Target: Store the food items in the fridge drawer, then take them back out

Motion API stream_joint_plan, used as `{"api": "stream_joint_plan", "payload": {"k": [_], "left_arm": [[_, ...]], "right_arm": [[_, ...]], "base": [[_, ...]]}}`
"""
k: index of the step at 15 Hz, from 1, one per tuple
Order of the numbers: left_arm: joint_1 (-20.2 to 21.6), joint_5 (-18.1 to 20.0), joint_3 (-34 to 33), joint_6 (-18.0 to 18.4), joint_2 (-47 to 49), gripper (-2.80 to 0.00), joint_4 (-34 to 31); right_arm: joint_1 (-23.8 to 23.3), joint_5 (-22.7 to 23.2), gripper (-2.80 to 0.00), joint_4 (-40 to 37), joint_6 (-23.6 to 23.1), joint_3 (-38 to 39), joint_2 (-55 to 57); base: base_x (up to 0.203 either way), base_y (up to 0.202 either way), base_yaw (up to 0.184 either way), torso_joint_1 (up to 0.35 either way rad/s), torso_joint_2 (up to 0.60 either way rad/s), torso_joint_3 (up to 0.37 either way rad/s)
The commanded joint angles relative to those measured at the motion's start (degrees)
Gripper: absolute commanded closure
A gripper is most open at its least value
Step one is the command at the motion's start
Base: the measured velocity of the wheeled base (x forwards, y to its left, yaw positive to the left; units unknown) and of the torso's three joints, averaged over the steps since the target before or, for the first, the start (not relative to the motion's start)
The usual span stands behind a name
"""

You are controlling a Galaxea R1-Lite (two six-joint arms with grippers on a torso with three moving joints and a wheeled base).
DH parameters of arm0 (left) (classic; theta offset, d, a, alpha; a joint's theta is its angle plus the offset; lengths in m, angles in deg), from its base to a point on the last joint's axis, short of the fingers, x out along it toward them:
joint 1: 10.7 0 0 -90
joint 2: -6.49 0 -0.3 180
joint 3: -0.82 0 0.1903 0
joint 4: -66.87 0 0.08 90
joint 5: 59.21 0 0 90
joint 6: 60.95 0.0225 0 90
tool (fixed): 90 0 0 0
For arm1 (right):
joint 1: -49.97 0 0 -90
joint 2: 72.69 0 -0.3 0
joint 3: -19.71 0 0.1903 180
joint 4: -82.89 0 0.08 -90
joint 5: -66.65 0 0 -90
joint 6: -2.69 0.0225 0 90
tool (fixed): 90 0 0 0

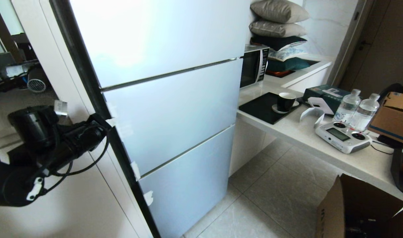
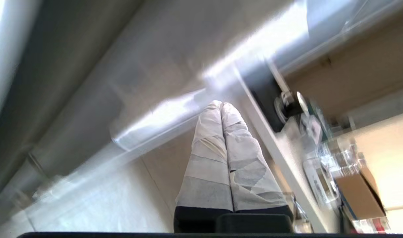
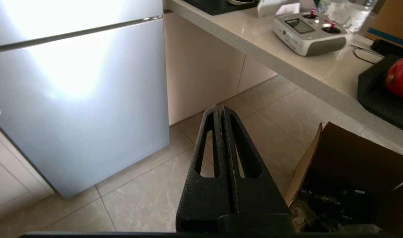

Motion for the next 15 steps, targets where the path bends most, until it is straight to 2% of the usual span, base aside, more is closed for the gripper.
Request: {"api": "stream_joint_plan", "payload": {"k": [1, 7, 10, 15], "left_arm": [[0.00, -0.19, -1.08, -0.23, -0.83, 0.00, 0.42], [0.62, -0.49, -1.61, -0.04, -2.74, 0.00, 0.42], [2.83, -0.79, -2.99, 0.99, -4.94, 0.00, 0.39], [4.22, -0.88, 1.12, 1.04, -0.78, 0.00, 0.42]], "right_arm": [[0.02, 0.05, 0.00, 0.00, 0.00, 0.00, 0.06], [0.02, 0.05, 0.00, 0.00, -0.07, 0.00, 0.07], [0.02, 0.05, 0.00, 0.00, 0.00, 0.00, 0.07], [0.02, 0.05, 0.00, 0.00, -0.01, 0.00, 0.07]], "base": [[0.000, 0.000, 0.000, 0.000, 0.00, 0.000], [0.000, 0.000, 0.000, 0.000, 0.00, 0.000], [0.000, 0.000, 0.000, 0.000, 0.00, 0.000], [0.000, 0.000, 0.000, 0.000, 0.00, 0.000]]}}
